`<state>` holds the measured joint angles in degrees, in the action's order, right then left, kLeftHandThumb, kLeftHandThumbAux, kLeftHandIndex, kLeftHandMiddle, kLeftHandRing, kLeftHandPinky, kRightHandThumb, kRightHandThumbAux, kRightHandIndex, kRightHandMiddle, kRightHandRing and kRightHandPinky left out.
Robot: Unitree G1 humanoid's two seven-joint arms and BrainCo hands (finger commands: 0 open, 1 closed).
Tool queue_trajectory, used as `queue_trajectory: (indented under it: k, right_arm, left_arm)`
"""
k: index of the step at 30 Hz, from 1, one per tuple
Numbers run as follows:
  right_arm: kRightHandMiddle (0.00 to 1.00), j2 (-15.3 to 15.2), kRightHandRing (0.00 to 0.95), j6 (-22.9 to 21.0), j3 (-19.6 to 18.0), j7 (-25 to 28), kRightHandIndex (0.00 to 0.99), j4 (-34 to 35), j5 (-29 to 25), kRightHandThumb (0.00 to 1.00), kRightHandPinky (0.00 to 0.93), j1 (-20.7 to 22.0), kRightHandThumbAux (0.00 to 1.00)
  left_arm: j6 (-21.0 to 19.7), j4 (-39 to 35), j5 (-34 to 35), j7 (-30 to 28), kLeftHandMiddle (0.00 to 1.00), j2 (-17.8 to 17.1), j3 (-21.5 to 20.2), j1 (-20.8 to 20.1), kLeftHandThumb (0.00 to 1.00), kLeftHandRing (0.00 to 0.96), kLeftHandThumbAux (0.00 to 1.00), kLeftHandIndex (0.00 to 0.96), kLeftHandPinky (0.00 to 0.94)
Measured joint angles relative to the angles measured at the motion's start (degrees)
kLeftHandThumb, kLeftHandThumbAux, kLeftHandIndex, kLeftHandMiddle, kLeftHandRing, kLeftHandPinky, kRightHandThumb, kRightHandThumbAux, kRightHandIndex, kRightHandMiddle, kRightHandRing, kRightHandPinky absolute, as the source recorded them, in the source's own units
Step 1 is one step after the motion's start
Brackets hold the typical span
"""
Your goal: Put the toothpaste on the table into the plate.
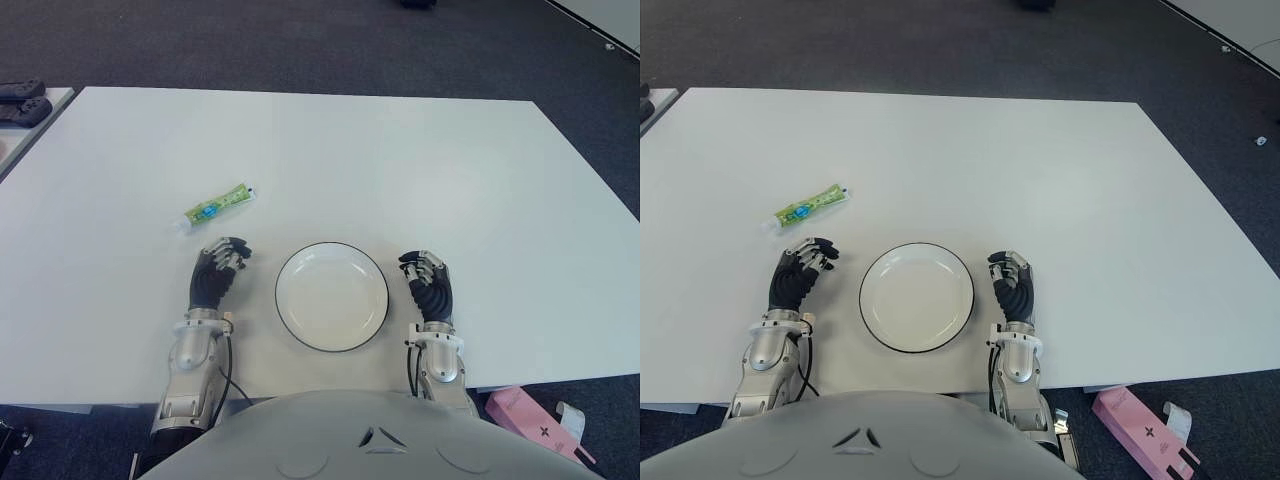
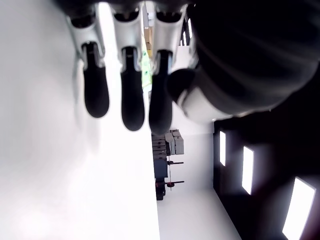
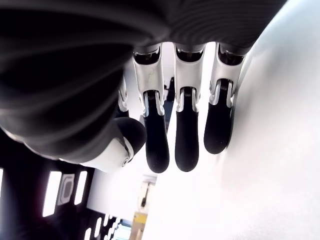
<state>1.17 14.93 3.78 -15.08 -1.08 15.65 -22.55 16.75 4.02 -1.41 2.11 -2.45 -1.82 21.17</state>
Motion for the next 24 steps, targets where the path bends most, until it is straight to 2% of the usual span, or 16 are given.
queue_trajectory:
  k: [8,11,17,24]
  right_arm:
    - [0.46,0.01,0.45,0.0,-0.02,0.23,0.422,0.01,-0.14,0.7,0.435,-0.03,0.73]
    - [0.459,0.0,0.448,0.0,-0.02,0.32,0.423,0.01,-0.14,0.7,0.436,-0.02,0.73]
    - [0.461,0.01,0.448,0.02,-0.03,0.28,0.424,-0.01,-0.11,0.702,0.434,0.0,0.73]
    - [0.463,0.03,0.454,0.06,0.0,-0.05,0.423,-0.01,0.06,0.701,0.437,0.03,0.731]
  left_arm:
    - [0.24,-0.1,0.15,0.01,0.495,0.0,0.0,0.2,0.703,0.48,0.724,0.428,0.476]
    - [1.86,-0.02,-1.72,0.84,0.493,-0.06,0.02,0.3,0.699,0.479,0.725,0.426,0.479]
    - [5.4,-0.03,-13.33,8.61,0.506,-1.33,0.16,0.2,0.692,0.495,0.727,0.425,0.493]
    - [1.18,-1.45,-30.05,19.31,0.493,-3.3,0.86,0.08,0.691,0.498,0.729,0.423,0.488]
